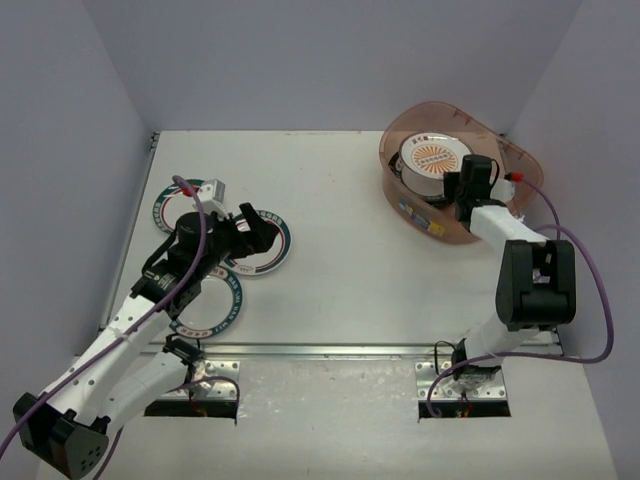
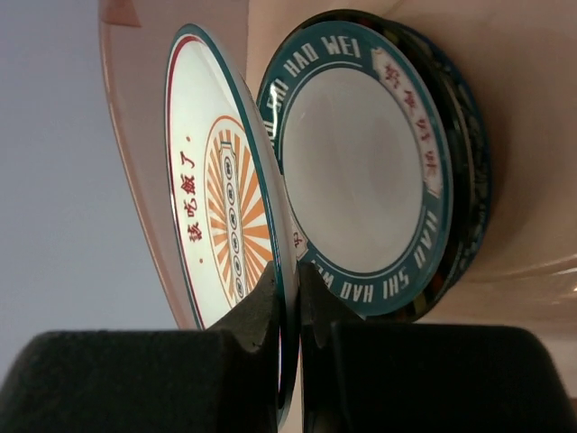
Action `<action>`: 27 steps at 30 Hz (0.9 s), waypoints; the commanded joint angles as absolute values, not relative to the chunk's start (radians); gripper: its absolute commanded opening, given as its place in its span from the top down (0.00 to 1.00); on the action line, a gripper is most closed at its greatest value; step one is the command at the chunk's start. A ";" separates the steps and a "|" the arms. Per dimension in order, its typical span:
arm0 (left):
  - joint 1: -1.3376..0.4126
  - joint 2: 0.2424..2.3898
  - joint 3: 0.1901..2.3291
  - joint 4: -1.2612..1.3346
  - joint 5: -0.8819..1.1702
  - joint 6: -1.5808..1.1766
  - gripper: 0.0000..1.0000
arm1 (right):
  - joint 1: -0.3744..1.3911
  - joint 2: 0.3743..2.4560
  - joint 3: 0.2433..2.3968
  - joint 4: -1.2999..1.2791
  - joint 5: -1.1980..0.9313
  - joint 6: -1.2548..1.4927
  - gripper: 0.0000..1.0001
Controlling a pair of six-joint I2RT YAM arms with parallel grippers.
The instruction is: Place the plates into the plastic bin on the countertop
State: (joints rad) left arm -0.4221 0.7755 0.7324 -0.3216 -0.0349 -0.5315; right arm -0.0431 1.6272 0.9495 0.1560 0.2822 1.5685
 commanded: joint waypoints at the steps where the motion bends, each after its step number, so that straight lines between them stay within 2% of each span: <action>1: -0.417 0.775 0.676 -0.316 0.023 -0.512 0.00 | -0.038 1.686 1.082 0.189 0.354 1.506 0.87; 2: -0.417 0.770 0.666 -0.314 0.024 -0.513 0.00 | -0.037 1.702 1.096 0.175 0.352 1.498 0.69; 3: -0.417 0.767 0.658 -0.313 0.025 -0.514 0.00 | -0.037 1.712 1.107 0.165 0.348 1.489 0.57; 4: -0.417 0.765 0.653 -0.313 0.025 -0.514 0.00 | -0.037 1.715 1.113 0.159 0.343 1.473 0.53; 8: -0.417 0.755 0.666 -0.337 0.010 -0.501 0.00 | -0.038 1.730 1.158 0.101 0.307 1.415 0.22; 11: -0.417 0.750 0.697 -0.378 -0.013 -0.494 0.00 | -0.039 1.719 1.225 -0.049 0.292 1.395 0.01; 19: -0.417 0.799 0.929 -0.638 -0.375 -0.449 0.00 | -0.052 1.850 1.588 -0.620 0.180 1.391 0.01; 24: -0.415 0.797 0.966 -0.663 -0.466 -0.404 0.00 | -0.062 1.938 1.660 -0.682 0.085 1.348 0.01; 27: -0.416 0.792 0.963 -0.666 -0.535 -0.389 0.00 | -0.060 1.943 1.650 -0.603 0.008 1.275 0.01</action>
